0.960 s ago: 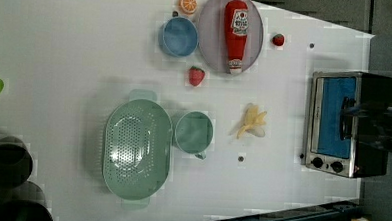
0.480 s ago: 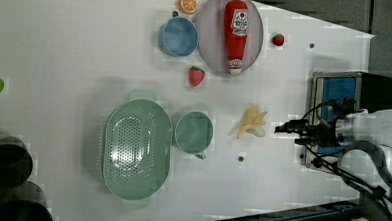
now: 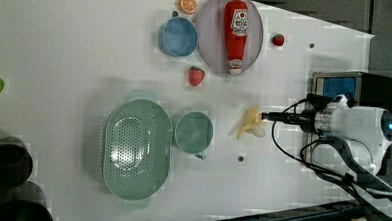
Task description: Pick Banana and place it in mug.
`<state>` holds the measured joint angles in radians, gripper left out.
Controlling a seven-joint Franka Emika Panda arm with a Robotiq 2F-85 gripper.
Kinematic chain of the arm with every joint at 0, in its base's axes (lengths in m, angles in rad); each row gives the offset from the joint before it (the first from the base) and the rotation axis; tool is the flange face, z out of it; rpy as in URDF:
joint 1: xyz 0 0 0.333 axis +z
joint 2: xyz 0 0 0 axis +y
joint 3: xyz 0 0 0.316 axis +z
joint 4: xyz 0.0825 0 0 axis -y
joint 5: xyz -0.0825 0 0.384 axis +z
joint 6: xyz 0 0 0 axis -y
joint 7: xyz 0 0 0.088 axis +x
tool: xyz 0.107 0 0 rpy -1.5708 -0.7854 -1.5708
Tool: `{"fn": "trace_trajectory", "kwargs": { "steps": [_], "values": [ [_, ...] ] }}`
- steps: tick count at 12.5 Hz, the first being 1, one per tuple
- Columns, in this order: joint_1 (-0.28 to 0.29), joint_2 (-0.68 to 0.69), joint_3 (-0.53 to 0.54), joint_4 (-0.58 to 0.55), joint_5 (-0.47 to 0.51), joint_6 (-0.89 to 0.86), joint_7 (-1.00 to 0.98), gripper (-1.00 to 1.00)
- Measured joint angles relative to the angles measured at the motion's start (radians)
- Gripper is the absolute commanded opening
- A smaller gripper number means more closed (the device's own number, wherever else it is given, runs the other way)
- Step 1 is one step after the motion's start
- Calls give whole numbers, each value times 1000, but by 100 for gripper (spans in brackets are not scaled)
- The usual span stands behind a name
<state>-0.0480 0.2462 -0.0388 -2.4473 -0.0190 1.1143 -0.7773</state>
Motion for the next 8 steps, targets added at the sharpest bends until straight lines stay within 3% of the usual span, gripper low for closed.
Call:
{"fn": "trace_trajectory", "kwargs": {
  "steps": [4,8],
  "values": [
    [4,145,2,2,15,32,-23,93],
    [9,139,26,-4,8,78,-23,-4]
  ]
}}
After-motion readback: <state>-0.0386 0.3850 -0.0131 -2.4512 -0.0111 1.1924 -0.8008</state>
